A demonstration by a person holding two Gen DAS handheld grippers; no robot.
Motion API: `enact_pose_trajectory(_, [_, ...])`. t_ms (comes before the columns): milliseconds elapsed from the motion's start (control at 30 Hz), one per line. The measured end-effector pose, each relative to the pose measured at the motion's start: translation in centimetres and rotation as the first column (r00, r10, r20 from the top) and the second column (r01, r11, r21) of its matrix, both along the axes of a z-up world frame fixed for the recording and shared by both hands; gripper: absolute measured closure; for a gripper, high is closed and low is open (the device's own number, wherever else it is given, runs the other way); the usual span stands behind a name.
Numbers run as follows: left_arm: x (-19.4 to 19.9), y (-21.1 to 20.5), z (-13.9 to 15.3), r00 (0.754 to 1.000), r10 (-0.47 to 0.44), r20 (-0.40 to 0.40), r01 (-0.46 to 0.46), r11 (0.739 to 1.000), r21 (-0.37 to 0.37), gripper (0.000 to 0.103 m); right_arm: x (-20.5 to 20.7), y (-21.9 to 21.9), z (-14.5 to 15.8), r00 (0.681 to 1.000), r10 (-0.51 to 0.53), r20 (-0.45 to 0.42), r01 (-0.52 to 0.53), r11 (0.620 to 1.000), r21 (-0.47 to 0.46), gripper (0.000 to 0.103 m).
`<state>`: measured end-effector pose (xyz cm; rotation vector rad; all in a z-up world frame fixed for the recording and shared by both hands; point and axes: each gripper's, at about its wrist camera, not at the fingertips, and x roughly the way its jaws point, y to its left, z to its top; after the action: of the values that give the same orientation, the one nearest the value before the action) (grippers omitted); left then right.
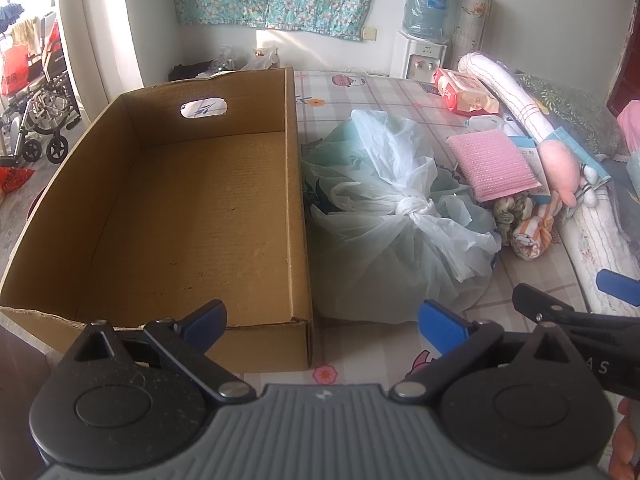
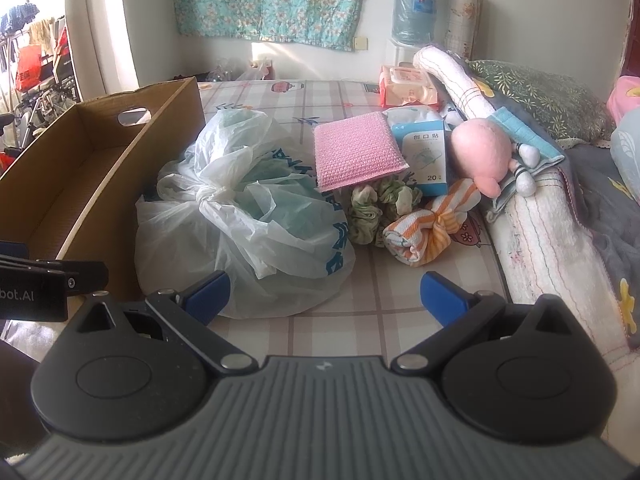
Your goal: Organize soft objects
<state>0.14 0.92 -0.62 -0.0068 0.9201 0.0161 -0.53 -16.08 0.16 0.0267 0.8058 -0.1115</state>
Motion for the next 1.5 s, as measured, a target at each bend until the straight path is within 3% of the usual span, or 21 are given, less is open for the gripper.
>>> enact_pose_trajectory(1133, [-0.9, -0.3, 0.5, 1.000, -0.009, -0.014, 0.009, 1.000, -0.002, 0.000, -0.4, -0.1, 0.3, 1.000, -0.002, 0.004, 0.002, 1.000, 0.013, 0.001])
enact_pose_trajectory(1333, [-0.4, -0.9, 1.6, 0.998, -0.047, 0.038, 0.046, 0.999, 0.022, 0.000, -0.6, -1.8, 0.2, 0.999, -0.048, 0.025, 0.048, 0.998, 0.030, 0.001])
enact_pose_trajectory(1500, [1.2, -2.4, 3.9, 0.983, -0.148, 0.106, 0.145, 0.989, 0.038, 0.000, -0.7, -5.1, 0.7, 0.992, -0.102, 0.080, 0.097, 0.994, 0.057, 0.001])
